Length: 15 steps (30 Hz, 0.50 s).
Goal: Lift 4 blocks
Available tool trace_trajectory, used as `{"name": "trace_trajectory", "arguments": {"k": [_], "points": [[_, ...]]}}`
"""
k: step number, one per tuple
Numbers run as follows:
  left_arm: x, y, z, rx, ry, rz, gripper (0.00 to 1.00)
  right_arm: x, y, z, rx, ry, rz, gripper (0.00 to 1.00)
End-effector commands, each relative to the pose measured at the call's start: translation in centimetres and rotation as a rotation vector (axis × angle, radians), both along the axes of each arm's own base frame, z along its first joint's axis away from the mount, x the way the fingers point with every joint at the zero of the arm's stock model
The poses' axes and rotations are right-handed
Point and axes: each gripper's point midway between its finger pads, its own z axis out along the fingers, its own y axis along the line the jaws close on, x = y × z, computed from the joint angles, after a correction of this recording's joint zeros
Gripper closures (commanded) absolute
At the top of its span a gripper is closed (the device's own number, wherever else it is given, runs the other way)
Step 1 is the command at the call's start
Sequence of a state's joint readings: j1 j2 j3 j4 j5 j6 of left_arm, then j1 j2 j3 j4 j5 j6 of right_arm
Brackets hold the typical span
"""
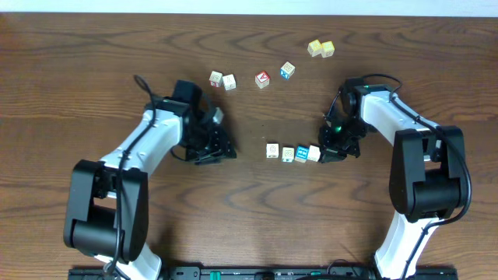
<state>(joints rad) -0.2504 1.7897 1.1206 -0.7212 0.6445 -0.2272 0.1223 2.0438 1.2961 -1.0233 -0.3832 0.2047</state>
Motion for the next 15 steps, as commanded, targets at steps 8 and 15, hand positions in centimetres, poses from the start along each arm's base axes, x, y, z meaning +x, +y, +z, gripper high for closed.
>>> {"name": "trace_trajectory", "arguments": {"k": [8,15], "points": [[1.7,-3.4,-1.2,0.061,-0.110,0.014,0.92,0.2,0.4,0.2,0.003,-0.013,-0.001,0.96],[2.7,-4.9,-1.3,0.101,-0.192,0.019,0.93,0.2,0.6,0.3,0.017,-0.012,-0.003,0.97]]}}
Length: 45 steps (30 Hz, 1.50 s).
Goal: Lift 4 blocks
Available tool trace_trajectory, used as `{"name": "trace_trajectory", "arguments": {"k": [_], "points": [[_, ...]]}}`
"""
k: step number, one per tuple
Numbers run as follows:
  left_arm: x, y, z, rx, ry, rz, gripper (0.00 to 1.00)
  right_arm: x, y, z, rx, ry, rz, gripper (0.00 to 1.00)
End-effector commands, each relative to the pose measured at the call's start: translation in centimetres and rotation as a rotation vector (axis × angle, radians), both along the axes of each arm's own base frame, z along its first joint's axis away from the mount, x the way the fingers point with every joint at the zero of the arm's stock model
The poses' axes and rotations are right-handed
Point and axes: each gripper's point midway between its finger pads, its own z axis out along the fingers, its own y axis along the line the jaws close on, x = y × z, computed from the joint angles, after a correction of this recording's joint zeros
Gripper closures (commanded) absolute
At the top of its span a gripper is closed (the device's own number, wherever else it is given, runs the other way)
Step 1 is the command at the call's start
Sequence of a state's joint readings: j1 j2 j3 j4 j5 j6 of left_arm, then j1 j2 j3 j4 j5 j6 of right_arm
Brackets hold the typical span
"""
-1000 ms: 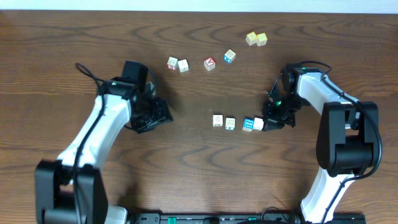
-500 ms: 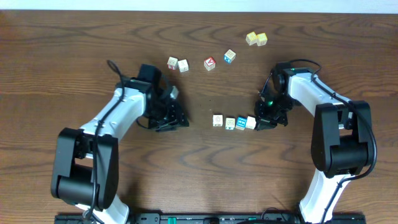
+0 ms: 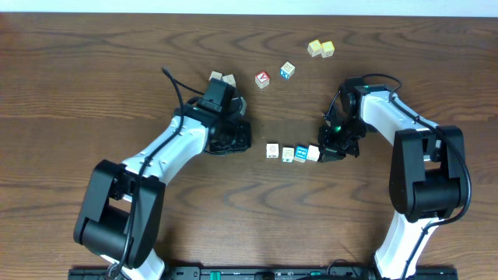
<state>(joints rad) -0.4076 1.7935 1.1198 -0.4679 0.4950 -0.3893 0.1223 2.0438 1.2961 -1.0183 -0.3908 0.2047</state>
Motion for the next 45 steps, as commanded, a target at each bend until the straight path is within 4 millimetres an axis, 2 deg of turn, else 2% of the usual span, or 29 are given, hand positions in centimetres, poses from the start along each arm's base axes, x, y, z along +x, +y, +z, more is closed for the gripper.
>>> {"name": "trace_trajectory", "arguments": {"k": [1,5,9,13,18,24,30,35,45], "points": [[-0.4,-0.5,-1.2,0.056,0.001,0.012,0.93,0.1,0.5,0.3,0.009,-0.008,-0.001,0.97],[-0.7,-0.7,-1.9,0.143,-0.019,0.049,0.93,0.2,0.5,0.2,0.011,-0.017,0.002,0.98],[-1.2,-1.6,-2.1,0.141,-0.018,0.037,0.93,0.2,0.5,0.2,0.012,-0.018,0.006,0.98],[-1.1,-1.3,-3.7,0.170,0.017,0.082,0.93,0.2,0.5,0.2,0.014,-0.021,0.013,0.98],[-1.4,-2.0,-5.1,0.147,0.054,0.066,0.93,0.2,0.5,0.3,0.015,-0.023,0.019,0.98],[-1.1,-4.1,-4.4,0.032,0.046,0.021,0.93,0.2,0.5,0.3,0.017,-0.025,0.026,0.99],[-1.4,-4.1,-4.4,0.029,0.060,0.017,0.93,0.2,0.5,0.2,0.019,-0.029,0.033,0.98],[-2.3,-5.0,-3.9,-0.030,0.100,-0.015,0.92,0.6,0.6,0.2,0.021,-0.047,0.033,0.99],[-2.7,-4.7,-4.1,-0.013,0.099,-0.050,0.93,1.1,0.7,0.1,0.027,-0.072,0.047,0.99]]}}
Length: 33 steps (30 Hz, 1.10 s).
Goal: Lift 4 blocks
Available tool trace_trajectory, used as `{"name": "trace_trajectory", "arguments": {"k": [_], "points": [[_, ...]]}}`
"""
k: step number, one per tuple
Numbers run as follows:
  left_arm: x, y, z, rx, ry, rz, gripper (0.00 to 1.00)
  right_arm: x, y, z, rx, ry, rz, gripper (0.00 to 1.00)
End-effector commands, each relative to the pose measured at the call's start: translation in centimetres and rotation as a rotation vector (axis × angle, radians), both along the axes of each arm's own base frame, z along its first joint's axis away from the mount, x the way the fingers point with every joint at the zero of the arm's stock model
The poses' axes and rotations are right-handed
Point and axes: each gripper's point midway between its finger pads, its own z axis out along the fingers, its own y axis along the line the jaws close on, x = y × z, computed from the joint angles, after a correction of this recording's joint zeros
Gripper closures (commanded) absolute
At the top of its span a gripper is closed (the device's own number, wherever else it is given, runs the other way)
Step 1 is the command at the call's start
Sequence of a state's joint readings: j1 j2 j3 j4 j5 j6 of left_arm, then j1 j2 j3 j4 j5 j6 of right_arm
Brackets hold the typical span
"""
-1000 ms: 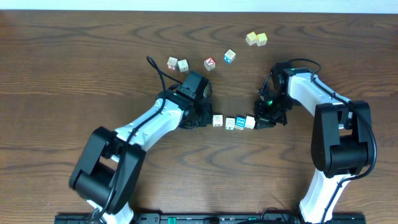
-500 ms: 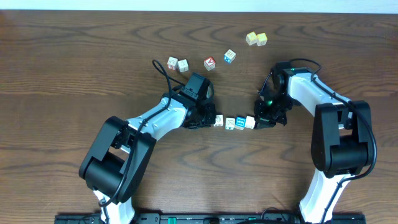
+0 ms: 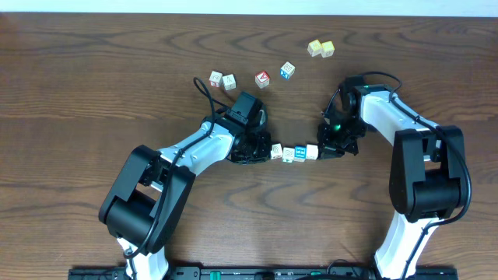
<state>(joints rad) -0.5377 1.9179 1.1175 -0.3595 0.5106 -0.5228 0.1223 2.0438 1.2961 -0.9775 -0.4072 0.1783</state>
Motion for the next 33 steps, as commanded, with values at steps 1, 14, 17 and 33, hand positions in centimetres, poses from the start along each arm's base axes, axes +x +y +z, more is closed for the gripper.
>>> {"name": "trace_trajectory", "arguments": {"k": [1,14,17,33], "points": [[-0.6,0.2,-0.4,0.001,0.000,-0.045,0.93,0.2,0.3,0.2,0.001,-0.027,0.027,0.99],[0.4,5.7,1.3,0.105,-0.003,0.036,0.93,1.3,-1.7,3.3,-0.093,-0.004,0.025,0.97],[0.5,6.9,2.3,0.108,-0.005,0.050,0.93,0.1,-1.0,5.0,-0.066,0.049,0.066,0.97],[-0.3,15.7,0.5,0.485,0.073,0.264,0.93,-4.8,8.0,4.7,-0.264,0.050,0.233,0.99]]}}
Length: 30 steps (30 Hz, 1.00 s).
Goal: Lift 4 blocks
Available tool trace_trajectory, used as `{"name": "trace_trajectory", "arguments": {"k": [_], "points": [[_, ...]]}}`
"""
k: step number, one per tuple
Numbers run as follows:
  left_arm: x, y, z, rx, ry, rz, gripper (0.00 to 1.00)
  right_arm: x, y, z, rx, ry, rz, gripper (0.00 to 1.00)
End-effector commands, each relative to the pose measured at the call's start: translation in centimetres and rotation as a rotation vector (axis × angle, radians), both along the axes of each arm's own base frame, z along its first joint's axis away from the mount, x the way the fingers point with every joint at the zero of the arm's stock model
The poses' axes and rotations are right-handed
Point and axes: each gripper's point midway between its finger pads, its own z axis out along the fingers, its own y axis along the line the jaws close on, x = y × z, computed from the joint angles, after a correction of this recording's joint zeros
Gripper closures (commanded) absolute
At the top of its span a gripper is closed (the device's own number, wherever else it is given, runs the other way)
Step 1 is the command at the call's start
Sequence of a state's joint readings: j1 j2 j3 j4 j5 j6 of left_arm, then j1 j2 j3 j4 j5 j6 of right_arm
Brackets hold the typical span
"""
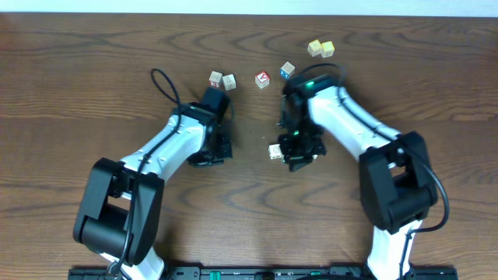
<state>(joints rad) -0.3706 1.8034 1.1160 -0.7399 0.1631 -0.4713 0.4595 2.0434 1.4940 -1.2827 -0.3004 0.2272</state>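
Observation:
Only the overhead view is given. One pale block [275, 152] lies at mid table, touching the left side of my right gripper [299, 155]. The gripper's dark head points down over the spot just right of that block and hides whatever lies beneath it. Whether its fingers hold anything does not show. My left gripper [219, 150] rests low over the wood about 70 px left of the pale block, with nothing visible between its fingers. Its jaw state is not readable from above.
Loose blocks lie along the far side: two pale ones [222, 80], a red one [262, 78], a blue-and-white one [287, 70] and two yellow ones [320, 49]. A black cable [165, 85] loops up from the left arm. The table's far edge [249, 13] runs along the top.
My left gripper has drawn back to the left, away from the row of blocks. The right gripper has moved left over the row, so only the leftmost block is now visible.
First a row of four blocks lay at mid table with my right gripper at its right end and the left gripper far off. The left gripper was then closer, then at the row's left end. Now it is away again and the right gripper covers the row.

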Motion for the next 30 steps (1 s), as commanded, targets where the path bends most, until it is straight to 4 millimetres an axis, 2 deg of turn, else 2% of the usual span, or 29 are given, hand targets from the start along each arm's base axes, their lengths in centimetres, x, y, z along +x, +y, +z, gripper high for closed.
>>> {"name": "trace_trajectory", "arguments": {"k": [1,3,8,11,16,23,30], "points": [[0.5,2.3,-0.1,0.047,-0.004,0.085,0.93,0.1,0.7,0.1,-0.114,-0.069,-0.074,0.99],[0.6,2.0,0.0,0.005,0.005,0.097,0.93,-0.2,1.7,-0.2,-0.121,-0.084,-0.080,0.99],[0.7,1.7,0.1,-0.015,0.002,0.099,0.93,0.0,2.6,-0.6,-0.172,-0.149,-0.099,0.99],[0.7,1.7,0.1,-0.014,0.002,0.099,0.93,0.4,1.7,-0.8,-0.248,-0.193,-0.120,0.99],[0.7,1.7,0.1,-0.015,0.003,0.099,0.93,0.4,0.8,-1.3,-0.282,-0.200,-0.127,0.99],[0.7,1.7,0.1,-0.015,0.003,0.098,0.93,0.5,0.6,-2.9,-0.270,-0.211,-0.153,0.99],[0.6,1.8,0.1,-0.013,0.006,0.099,0.93,1.9,-0.1,-3.1,-0.265,-0.242,-0.189,0.99]]}}
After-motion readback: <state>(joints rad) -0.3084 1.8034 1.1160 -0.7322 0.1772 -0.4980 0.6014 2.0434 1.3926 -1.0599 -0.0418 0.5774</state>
